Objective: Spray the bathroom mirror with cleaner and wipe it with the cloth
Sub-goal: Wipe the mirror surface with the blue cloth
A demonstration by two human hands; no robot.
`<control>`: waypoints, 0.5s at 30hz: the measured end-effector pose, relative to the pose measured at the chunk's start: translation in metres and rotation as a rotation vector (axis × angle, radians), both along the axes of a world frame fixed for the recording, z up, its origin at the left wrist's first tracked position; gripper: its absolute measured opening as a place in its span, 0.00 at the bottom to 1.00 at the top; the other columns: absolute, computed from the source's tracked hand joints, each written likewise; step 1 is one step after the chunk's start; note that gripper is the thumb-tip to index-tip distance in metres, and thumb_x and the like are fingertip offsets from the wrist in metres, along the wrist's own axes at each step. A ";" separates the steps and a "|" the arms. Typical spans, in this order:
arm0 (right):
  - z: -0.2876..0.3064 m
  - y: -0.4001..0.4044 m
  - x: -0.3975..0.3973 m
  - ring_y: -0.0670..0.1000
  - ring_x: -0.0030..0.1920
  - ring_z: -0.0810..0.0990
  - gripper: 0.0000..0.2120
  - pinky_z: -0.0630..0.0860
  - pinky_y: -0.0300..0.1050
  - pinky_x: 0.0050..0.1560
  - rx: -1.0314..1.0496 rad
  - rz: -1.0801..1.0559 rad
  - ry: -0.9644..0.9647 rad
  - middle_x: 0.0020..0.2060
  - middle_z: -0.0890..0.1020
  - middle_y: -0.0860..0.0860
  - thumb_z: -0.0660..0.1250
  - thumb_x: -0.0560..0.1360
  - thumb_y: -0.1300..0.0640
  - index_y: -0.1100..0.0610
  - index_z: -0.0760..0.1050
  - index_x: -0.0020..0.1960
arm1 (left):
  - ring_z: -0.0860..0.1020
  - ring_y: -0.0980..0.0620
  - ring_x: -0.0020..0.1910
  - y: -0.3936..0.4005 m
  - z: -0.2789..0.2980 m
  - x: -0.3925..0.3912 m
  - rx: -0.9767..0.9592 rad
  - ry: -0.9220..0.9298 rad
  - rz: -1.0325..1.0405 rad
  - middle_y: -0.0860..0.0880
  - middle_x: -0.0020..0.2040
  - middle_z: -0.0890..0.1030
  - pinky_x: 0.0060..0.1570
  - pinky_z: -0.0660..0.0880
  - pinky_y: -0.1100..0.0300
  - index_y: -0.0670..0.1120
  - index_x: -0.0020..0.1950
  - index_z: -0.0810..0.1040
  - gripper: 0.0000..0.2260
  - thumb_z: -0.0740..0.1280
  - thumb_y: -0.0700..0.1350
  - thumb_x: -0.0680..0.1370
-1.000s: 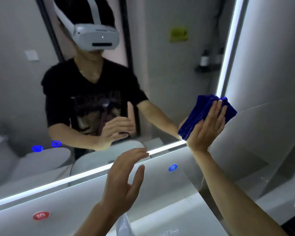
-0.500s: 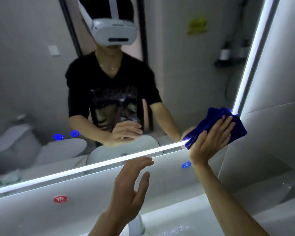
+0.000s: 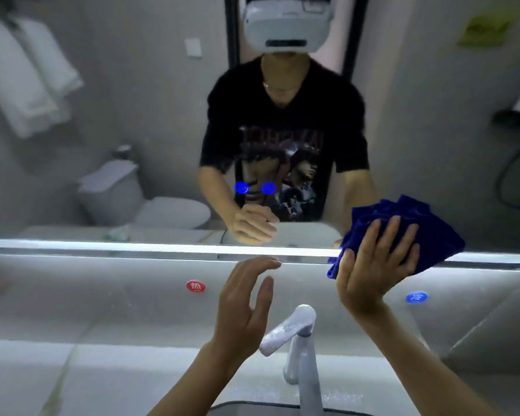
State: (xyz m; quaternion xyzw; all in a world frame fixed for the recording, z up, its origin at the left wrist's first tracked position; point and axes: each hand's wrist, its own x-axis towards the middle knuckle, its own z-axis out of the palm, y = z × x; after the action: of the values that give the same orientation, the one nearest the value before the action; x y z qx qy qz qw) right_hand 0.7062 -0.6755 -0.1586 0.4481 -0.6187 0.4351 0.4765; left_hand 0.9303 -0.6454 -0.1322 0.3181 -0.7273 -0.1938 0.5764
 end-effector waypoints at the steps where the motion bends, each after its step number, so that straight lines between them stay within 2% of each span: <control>1: 0.000 -0.002 0.003 0.65 0.75 0.58 0.30 0.53 0.59 0.75 -0.012 -0.004 -0.004 0.80 0.52 0.54 0.53 0.79 0.55 0.58 0.52 0.80 | 0.78 0.57 0.57 -0.003 0.000 0.009 -0.001 0.027 0.033 0.54 0.56 0.81 0.58 0.73 0.65 0.46 0.57 0.79 0.12 0.58 0.49 0.82; 4: 0.002 -0.003 0.005 0.66 0.74 0.58 0.31 0.55 0.60 0.73 -0.014 0.008 -0.007 0.80 0.52 0.54 0.53 0.78 0.55 0.58 0.52 0.80 | 0.79 0.55 0.55 -0.012 -0.001 0.033 0.003 0.098 0.133 0.51 0.54 0.82 0.56 0.74 0.63 0.42 0.55 0.80 0.14 0.58 0.47 0.82; 7: 0.003 -0.001 0.008 0.67 0.74 0.58 0.31 0.57 0.62 0.71 0.012 0.010 0.039 0.79 0.54 0.56 0.54 0.78 0.56 0.59 0.53 0.79 | 0.78 0.58 0.54 -0.016 -0.003 0.047 0.006 0.136 0.173 0.52 0.53 0.82 0.53 0.72 0.66 0.42 0.54 0.80 0.12 0.59 0.44 0.81; 11: -0.004 -0.004 0.032 0.65 0.75 0.59 0.26 0.60 0.60 0.66 0.144 0.144 0.415 0.79 0.56 0.57 0.55 0.79 0.55 0.58 0.62 0.76 | 0.78 0.59 0.54 -0.016 -0.011 0.059 -0.002 0.144 0.158 0.56 0.53 0.81 0.53 0.73 0.67 0.45 0.54 0.80 0.10 0.59 0.43 0.80; 15: -0.005 -0.015 0.078 0.62 0.77 0.58 0.29 0.60 0.59 0.66 0.182 0.198 0.529 0.75 0.64 0.57 0.60 0.77 0.56 0.57 0.61 0.77 | 0.78 0.61 0.55 -0.014 -0.018 0.081 -0.009 0.085 0.163 0.56 0.54 0.80 0.56 0.73 0.68 0.50 0.56 0.77 0.09 0.59 0.45 0.81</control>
State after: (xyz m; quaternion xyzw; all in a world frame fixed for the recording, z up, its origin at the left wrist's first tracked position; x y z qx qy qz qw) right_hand 0.7842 -0.6909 -0.1636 0.6449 -0.4629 0.2904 0.5343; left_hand 1.0112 -0.6598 -0.1505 0.3654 -0.6747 -0.1562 0.6220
